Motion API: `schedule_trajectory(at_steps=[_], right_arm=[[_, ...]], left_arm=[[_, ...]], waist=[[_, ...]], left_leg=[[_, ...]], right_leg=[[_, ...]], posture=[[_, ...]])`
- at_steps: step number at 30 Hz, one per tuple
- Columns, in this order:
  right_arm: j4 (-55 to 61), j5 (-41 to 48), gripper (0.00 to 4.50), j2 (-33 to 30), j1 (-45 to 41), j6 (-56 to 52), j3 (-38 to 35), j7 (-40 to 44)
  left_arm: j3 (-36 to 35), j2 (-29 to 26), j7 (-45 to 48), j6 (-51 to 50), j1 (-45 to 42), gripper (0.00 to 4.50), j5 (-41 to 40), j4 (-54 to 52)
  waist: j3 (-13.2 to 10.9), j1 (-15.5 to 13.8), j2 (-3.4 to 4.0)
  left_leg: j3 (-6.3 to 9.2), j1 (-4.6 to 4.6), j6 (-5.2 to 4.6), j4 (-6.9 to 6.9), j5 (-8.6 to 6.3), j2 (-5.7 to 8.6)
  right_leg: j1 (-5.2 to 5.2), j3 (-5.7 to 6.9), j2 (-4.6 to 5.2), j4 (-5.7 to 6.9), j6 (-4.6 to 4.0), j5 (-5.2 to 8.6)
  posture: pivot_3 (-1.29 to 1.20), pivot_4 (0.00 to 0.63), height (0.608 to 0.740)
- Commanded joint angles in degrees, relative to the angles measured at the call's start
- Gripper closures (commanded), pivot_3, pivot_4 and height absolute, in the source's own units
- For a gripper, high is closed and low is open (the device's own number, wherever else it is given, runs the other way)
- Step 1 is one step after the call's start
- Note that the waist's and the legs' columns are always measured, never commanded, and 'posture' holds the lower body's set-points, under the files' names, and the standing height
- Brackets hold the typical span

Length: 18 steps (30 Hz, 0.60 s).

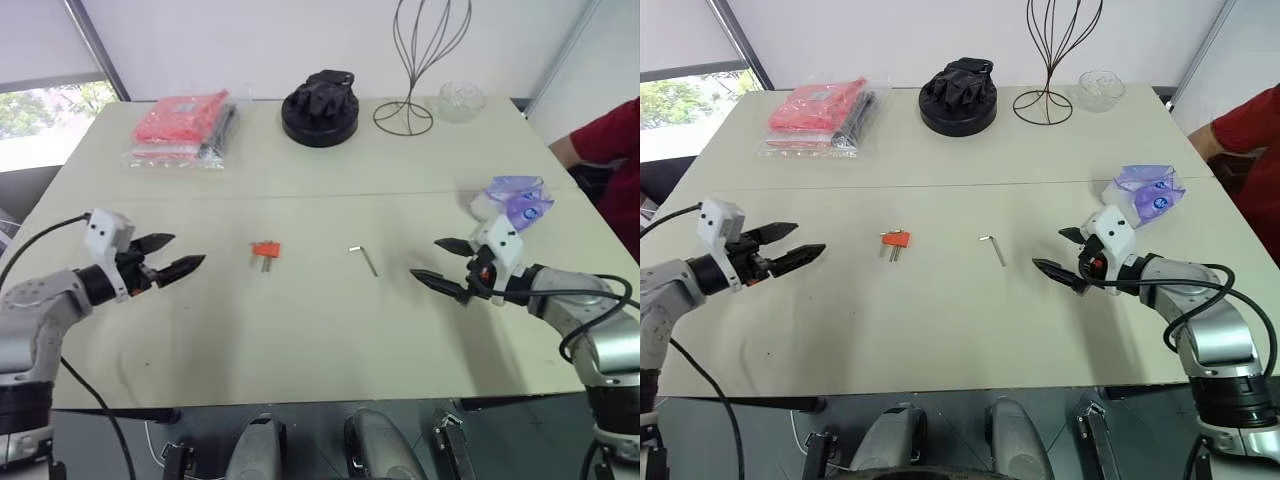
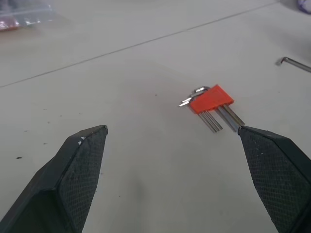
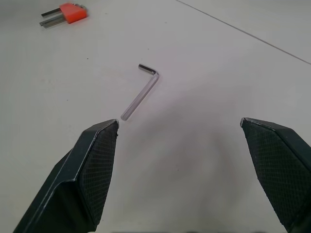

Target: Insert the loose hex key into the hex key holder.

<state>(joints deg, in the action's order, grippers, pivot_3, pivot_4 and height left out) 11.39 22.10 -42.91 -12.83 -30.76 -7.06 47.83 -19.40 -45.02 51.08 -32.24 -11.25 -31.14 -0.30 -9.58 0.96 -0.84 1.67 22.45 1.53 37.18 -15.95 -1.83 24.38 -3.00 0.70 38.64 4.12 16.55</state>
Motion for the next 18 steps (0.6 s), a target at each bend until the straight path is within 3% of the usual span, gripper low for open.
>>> schedule_trajectory(at_steps=[1, 18], right_arm=[[-0.11, -0.15, 0.31, 0.11, -1.47, 1.04, 0.01, 0.08], [-0.92, -0.84, 0.31, 0.24, -1.55, 1.78, 0.32, 0.02]], left_arm=[[-2.45, -0.45, -0.32, -0.4, 1.09, 0.02, -1.47, -2.5], [-2.02, 0.63, -1.82, 0.97, 1.97, 0.02, -1.95, -3.5]], waist=[[0.0, 0.07, 0.0], [0.0, 0.02, 0.0]], left_leg=[[0.0, 0.0, 0.0, 0.0, 0.0, -0.01], [0.0, -0.01, 0.0, 0.0, 0.0, -0.01]], right_leg=[[0.0, 0.0, 0.0, 0.0, 0.0, 0.0], [0.0, 0.0, 0.0, -0.01, 0.0, 0.0]], posture=[[0.0, 0.15, 0.74], [0.0, 0.15, 0.74]])
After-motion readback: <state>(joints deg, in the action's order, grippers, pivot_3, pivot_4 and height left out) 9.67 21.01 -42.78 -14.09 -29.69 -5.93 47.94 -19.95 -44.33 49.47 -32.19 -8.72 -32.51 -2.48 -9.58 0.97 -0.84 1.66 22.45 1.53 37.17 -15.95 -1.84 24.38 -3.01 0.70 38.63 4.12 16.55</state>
